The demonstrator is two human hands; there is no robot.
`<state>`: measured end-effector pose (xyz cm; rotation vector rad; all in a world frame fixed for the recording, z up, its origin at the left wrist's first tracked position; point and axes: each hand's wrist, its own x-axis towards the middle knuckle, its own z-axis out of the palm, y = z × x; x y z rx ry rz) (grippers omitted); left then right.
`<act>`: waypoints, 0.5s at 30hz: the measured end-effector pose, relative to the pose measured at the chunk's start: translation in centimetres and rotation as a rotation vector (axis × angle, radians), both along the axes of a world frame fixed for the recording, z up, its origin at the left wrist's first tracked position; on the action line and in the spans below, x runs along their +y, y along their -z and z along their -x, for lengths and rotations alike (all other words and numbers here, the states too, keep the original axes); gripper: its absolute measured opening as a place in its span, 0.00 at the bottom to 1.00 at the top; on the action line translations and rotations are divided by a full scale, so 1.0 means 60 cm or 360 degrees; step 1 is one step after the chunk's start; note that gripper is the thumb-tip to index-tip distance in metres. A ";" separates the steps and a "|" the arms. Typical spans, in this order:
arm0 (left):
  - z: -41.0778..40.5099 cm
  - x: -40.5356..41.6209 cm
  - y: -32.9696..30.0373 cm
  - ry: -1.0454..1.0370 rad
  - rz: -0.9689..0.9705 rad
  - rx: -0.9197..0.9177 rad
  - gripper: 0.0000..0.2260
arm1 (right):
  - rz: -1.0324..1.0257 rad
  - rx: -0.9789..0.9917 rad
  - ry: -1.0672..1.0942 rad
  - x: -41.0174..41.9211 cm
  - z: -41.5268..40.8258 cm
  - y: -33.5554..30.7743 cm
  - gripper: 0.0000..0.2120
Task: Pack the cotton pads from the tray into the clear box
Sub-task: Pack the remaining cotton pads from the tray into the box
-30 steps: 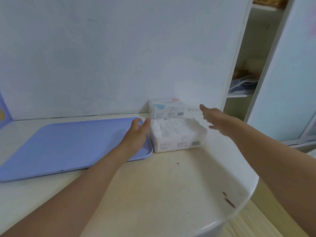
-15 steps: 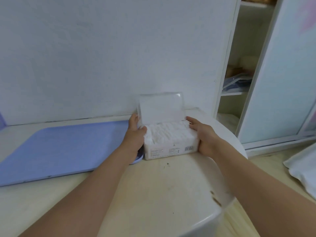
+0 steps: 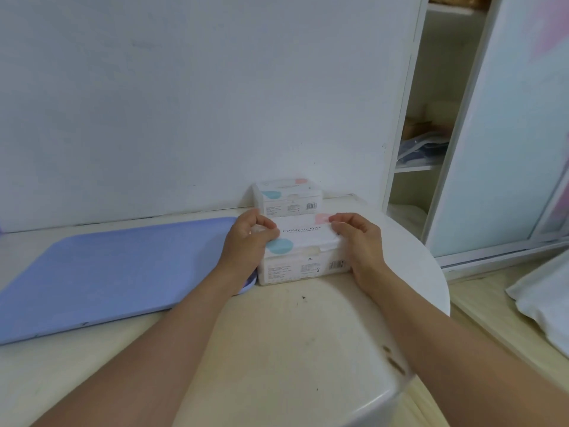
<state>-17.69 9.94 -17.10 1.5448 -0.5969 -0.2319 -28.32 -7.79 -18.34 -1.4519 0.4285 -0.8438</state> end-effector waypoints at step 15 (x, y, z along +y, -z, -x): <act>0.003 0.016 0.032 0.0062 -0.0523 -0.0826 0.18 | 0.1407 0.0426 0.0057 -0.010 0.018 0.011 0.17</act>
